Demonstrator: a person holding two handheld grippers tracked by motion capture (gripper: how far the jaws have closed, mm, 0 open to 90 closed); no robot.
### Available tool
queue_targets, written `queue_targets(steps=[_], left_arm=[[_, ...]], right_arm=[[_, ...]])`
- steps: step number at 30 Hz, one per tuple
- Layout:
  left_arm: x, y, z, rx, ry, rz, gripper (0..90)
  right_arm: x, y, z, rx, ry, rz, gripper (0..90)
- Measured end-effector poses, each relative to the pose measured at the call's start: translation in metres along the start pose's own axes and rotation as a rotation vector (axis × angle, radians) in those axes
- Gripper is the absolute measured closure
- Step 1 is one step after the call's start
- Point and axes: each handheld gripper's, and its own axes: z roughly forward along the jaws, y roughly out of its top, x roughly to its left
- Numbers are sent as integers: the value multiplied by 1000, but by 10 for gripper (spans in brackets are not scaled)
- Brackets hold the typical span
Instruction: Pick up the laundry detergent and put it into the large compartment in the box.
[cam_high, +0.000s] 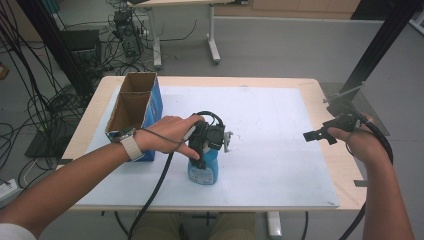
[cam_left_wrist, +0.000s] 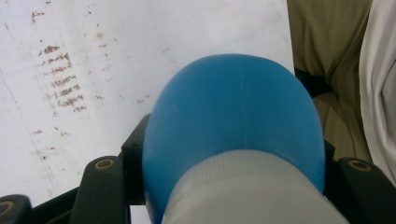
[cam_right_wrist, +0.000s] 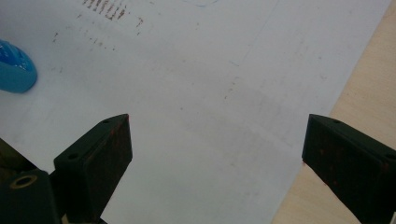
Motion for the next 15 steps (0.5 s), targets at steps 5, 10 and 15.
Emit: queue_targets(steps=[5, 10, 15], left_arm=[[0, 1, 0, 6, 0, -3, 392], [0, 2, 0, 8, -3, -6, 393], [0, 2, 0, 8, -1, -7, 392]], right_arm=[[1, 0, -1, 1, -2, 1, 83], [1, 0, 0, 5, -6, 0, 83], [2, 1, -1, 5, -5, 0, 83]])
